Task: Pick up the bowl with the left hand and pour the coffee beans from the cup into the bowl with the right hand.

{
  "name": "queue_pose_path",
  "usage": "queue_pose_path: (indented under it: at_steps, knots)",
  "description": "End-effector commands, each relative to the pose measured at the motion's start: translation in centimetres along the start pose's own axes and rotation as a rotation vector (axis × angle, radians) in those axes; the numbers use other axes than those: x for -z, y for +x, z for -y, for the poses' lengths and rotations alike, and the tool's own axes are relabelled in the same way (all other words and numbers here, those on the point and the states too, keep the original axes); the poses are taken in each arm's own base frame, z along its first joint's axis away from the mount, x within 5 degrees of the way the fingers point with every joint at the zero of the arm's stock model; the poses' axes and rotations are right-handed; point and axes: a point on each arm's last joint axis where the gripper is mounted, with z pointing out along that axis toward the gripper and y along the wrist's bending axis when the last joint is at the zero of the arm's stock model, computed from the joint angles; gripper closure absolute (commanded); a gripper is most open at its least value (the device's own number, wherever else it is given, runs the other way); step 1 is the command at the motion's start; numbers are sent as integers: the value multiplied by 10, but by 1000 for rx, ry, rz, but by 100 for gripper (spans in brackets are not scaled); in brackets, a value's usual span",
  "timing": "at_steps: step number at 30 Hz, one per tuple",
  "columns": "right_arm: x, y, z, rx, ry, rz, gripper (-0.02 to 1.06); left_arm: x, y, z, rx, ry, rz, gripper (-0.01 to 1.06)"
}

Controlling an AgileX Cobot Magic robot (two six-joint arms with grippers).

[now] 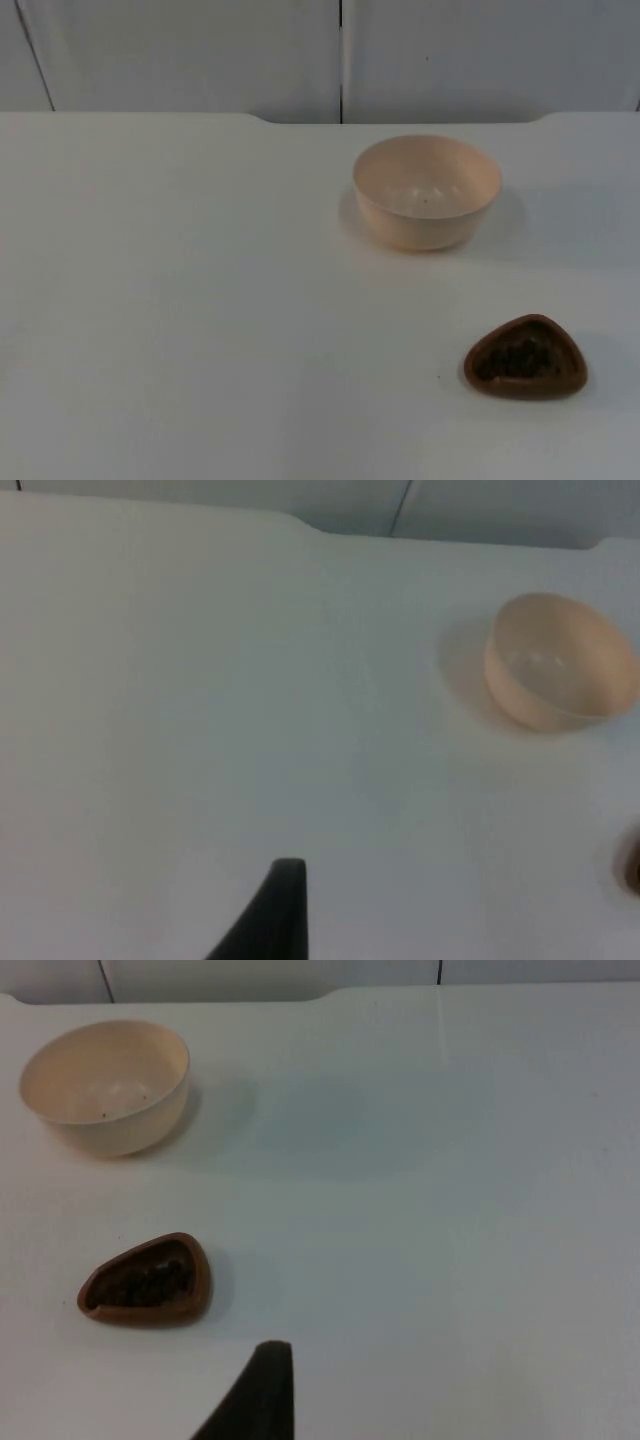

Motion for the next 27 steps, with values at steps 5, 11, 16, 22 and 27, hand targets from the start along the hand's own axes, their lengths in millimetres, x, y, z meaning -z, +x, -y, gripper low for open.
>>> queue_pose_path:
  at_steps: [5,11,16,22,27]
  knots:
    - [-1,0,0,8,3,7,-1,-9,-4,2,-22,50,-23,0]
    - [-1,0,0,8,3,7,-1,-26,-8,1,-14,98,-71,0]
    - [-1,0,0,8,3,7,-1,-46,-11,-5,-6,107,-130,0]
    - [-1,0,0,8,3,7,-1,-76,-15,-7,2,212,-186,0]
    - [-1,0,0,8,3,7,-1,-95,-18,-7,17,291,-199,0]
